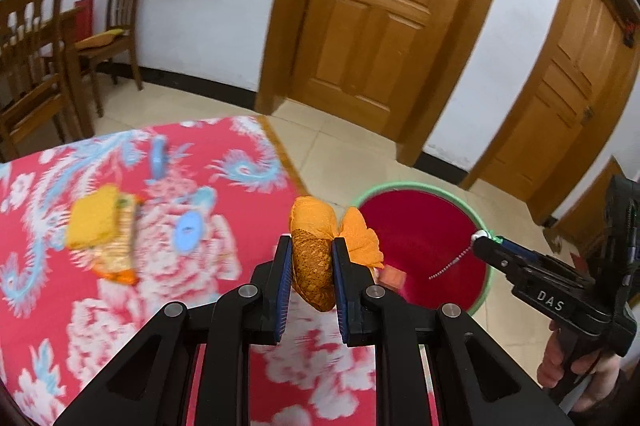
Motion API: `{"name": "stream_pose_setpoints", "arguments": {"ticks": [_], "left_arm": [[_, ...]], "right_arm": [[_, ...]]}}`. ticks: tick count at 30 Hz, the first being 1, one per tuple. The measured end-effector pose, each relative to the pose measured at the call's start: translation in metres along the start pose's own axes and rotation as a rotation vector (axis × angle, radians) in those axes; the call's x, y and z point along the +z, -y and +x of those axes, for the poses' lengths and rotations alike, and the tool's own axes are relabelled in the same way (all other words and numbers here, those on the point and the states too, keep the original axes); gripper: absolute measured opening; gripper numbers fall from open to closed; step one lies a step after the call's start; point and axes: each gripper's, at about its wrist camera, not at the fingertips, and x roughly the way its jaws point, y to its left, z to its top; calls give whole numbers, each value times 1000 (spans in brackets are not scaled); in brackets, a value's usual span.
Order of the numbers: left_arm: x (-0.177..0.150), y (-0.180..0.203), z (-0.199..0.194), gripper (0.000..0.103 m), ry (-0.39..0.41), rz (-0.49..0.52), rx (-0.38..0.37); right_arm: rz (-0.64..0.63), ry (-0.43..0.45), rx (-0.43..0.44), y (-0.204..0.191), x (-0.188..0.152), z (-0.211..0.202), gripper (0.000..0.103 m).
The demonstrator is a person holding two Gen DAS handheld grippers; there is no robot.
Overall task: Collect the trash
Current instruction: 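Carry the orange bow and green toy over the bin and open both tools, then move both tools back over the table toward the yellow foam net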
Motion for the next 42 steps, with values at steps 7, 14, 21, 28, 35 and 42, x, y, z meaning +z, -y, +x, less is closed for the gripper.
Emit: {"name": "stream_pose_setpoints", "arguments": {"ticks": [7,14,21,28,35,42], "left_arm": [[-5,31,37,19,-71,46,-39],[-11,59,72,19,-136,89,-58],[-15,75,96,20,-172,131,-58],[-15,80,103,35,-182,136,-68],[-15,79,97,45,-168,130,-62],[-12,63,79,45,-140,102,-44]], "right_arm": [[50,-31,-19,28,-4,13,48],[91,-62,-34,52,-11,27,48],[117,-69,-47,67,-13,31,48],[127,-66,-39,73,-12,33,48],[134,-61,-36,73,-13,30,48],[137,-44,-24,67,-13,23,48]]}}
